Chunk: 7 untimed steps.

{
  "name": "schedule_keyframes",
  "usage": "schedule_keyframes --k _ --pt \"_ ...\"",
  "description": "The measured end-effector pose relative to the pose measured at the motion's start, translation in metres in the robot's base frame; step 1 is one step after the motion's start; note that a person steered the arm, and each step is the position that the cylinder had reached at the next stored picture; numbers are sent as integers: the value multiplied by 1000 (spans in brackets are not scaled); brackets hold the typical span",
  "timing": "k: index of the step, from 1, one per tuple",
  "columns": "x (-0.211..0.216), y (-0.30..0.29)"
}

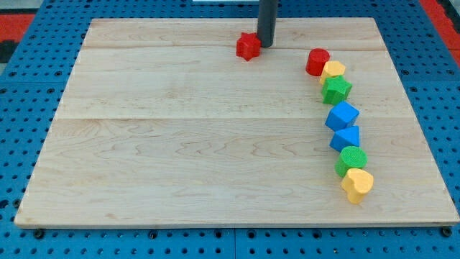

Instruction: Push the red circle closer to the red star

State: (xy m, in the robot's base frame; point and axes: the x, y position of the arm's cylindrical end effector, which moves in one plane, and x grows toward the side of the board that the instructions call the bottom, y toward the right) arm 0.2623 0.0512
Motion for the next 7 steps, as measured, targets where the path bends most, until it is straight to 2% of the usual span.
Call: schedule_keyframes --k 1,2,3,4,6,7 --pt "4 -38" --pt "48 -80" --pt "42 -98" --pt "10 -96" --pt "59 -150" --pt "2 -92"
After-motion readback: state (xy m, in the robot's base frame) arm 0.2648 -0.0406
